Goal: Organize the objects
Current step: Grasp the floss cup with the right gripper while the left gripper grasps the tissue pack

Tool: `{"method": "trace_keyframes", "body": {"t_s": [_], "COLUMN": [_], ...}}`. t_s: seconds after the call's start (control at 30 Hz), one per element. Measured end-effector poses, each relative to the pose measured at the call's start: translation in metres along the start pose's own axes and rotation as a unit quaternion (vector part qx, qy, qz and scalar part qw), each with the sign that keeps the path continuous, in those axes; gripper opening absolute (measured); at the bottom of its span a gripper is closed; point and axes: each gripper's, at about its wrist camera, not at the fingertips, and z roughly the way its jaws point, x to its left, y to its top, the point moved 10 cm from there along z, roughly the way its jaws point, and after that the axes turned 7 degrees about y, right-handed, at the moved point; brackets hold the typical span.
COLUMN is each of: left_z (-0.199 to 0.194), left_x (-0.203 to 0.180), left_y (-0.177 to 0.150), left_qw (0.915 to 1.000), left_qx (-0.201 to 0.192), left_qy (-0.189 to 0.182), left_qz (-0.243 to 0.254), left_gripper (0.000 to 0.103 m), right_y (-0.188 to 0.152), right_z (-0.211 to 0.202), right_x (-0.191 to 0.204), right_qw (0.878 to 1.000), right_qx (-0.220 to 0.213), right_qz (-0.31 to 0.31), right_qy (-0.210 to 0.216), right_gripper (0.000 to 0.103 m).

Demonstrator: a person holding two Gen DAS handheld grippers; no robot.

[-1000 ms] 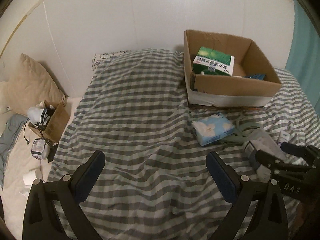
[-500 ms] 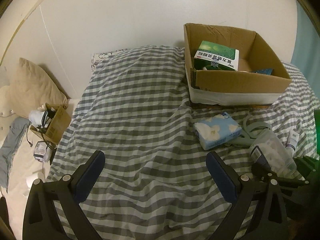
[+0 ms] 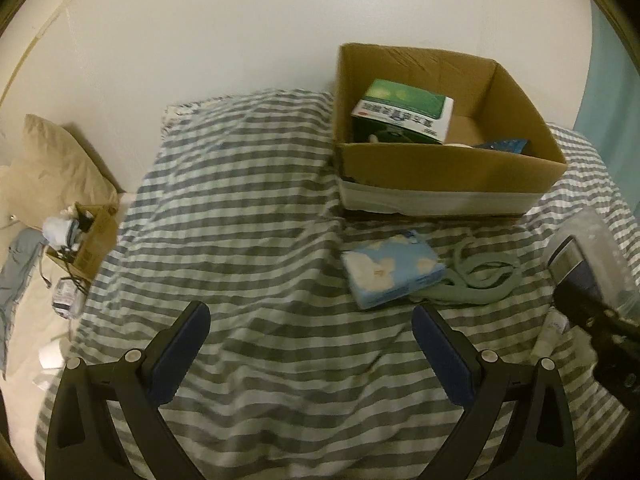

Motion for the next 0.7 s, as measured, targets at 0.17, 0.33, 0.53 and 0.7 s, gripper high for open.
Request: {"method": "trace_keyframes", "body": {"t_s": [0.17, 0.33, 0.53, 0.7], "left_z": [0.014, 0.035, 0.064, 0.083], "left_x": [-0.028, -0.049, -0.067, -0.069], "left_y": [0.003, 0.004, 0.007, 0.012], "left_qw": [0.9997, 0.9978, 0.9963, 0.9951], "left_qx": [0.011, 0.034, 0.052, 0.06], "left_qy": [-0.022, -0.048, -0.055, -0.057], "left_qz": [-0.009, -0.032, -0.04, -0.055], "left_gripper": [0.103, 0.103, 0.103, 0.103], "right_y": [0.009, 0.011, 0.012, 0.008], "right_z": [-0.01, -0.01, 0.0, 0.013], "right_x": [-0.015, -0.029, -0.045, -0.052], "right_qw": [1.0, 0.999, 0.999, 0.999], "right_qx": [-0.02, -0.023, -0.03, -0.022], "right_qz": [0.007, 0.015, 0.026, 0.033], "right_qy": [-0.015, -0.02, -0.027, -0.022], "right_gripper": [0.063, 0.063, 0.063, 0.063]}}
